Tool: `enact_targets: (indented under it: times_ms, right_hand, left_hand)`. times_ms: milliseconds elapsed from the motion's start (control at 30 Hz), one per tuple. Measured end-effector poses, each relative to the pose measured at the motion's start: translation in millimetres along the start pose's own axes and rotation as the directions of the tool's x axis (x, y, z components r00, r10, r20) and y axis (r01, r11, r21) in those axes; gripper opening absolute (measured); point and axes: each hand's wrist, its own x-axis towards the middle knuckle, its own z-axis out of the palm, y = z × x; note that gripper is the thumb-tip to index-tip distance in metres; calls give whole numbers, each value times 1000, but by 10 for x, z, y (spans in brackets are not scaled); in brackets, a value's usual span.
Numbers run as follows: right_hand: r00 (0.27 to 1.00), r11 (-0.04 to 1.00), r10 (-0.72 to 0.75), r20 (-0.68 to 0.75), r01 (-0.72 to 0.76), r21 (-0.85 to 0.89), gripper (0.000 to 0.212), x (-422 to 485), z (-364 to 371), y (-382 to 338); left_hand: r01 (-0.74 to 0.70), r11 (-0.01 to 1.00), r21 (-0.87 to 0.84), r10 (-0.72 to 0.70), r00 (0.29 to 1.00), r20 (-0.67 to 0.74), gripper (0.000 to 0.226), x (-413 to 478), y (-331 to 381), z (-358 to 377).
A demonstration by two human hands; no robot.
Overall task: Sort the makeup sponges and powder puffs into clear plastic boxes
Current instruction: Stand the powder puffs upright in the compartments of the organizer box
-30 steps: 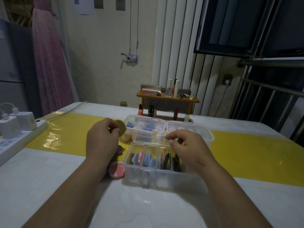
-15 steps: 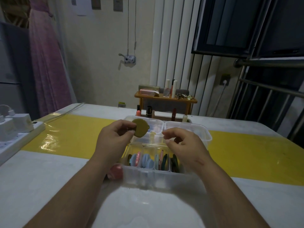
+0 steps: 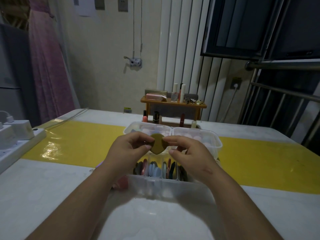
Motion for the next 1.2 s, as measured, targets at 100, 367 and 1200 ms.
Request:
enact_targets:
  times_ms: [100, 367, 1200]
  right_hand:
    - [999, 1000, -19, -26, 18, -20, 29, 3, -7, -3]
    - [993, 999, -32, -115, 37, 40, 29, 9, -69, -9]
    - [929, 989, 113, -352, -140, -53, 19, 5, -353, 46]
  left_hand:
    - [14, 999, 29, -15, 999, 50, 29, -10, -6, 12]
    - [44, 997, 69, -51, 994, 92, 29, -27, -21, 8]
    - [129, 988, 83, -114, 979, -169, 25, 41, -132, -57]
